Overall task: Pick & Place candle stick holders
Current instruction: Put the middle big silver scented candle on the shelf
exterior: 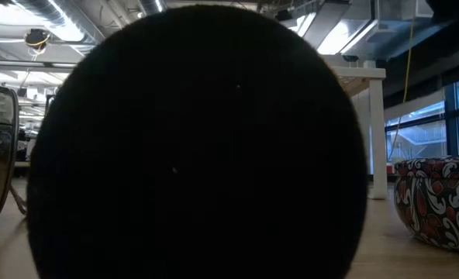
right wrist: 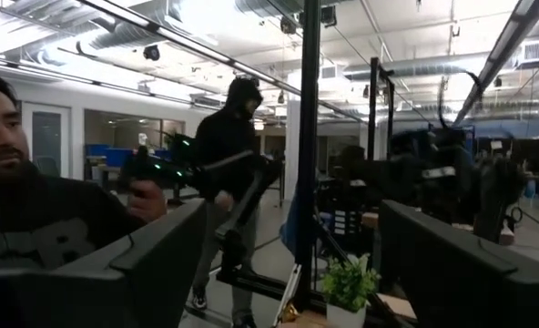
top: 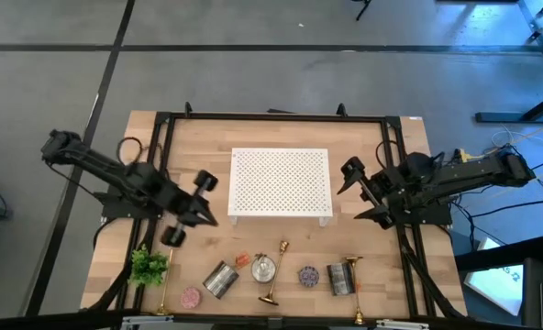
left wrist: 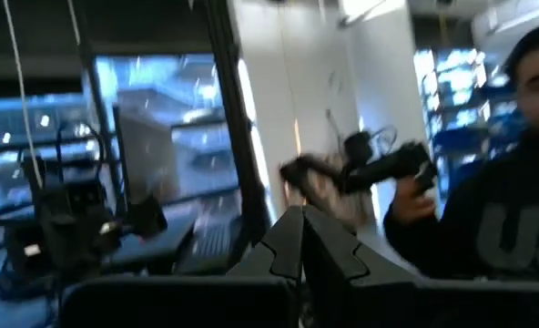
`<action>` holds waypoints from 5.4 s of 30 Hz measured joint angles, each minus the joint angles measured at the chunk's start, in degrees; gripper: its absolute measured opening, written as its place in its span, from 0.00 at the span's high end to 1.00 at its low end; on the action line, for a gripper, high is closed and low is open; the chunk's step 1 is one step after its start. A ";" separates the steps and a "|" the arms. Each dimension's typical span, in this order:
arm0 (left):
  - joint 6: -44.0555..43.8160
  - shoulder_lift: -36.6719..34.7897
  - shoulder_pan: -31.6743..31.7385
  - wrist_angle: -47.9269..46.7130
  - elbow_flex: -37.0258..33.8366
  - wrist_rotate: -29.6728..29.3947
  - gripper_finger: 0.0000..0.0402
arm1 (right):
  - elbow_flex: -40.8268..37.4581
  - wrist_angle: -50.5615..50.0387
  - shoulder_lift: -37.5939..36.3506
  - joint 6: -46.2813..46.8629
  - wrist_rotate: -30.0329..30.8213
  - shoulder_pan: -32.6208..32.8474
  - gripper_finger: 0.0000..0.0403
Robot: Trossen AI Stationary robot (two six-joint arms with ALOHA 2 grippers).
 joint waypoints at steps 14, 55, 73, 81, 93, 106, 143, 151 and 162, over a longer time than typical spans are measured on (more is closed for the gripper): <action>-1.55 19.26 -11.82 -50.08 30.62 -33.85 1.00 | 0.00 -4.70 0.00 -1.64 6.69 -0.07 0.19; -15.45 43.03 -10.89 -82.65 51.93 -18.57 0.41 | -0.02 -17.20 -0.04 0.09 19.66 -0.28 0.19; -12.31 43.72 -9.41 -81.84 51.93 -20.13 0.36 | -0.04 -19.70 -1.58 0.07 21.20 -2.63 0.19; -13.80 45.99 -10.58 -74.54 51.98 -18.54 0.31 | -0.04 -22.39 -1.81 6.36 23.69 -2.51 0.19; -38.67 63.01 -14.09 -95.86 79.62 -14.66 0.24 | -0.04 -27.94 -1.20 19.56 26.31 0.98 0.19; -16.39 73.06 -18.33 -113.93 92.13 -39.37 0.24 | -0.07 -27.95 1.25 19.56 32.67 5.75 0.19; -23.03 73.76 -11.40 -109.17 90.02 -20.31 0.01 | -0.04 -28.61 1.29 19.54 32.06 5.75 0.19; -15.40 73.91 -11.33 -105.93 84.54 -22.96 0.00 | -0.04 -28.61 1.29 19.54 32.08 5.75 0.19; -11.83 73.82 -10.23 -103.16 83.19 -20.22 0.00 | -0.04 -28.77 1.29 19.52 32.26 5.75 0.19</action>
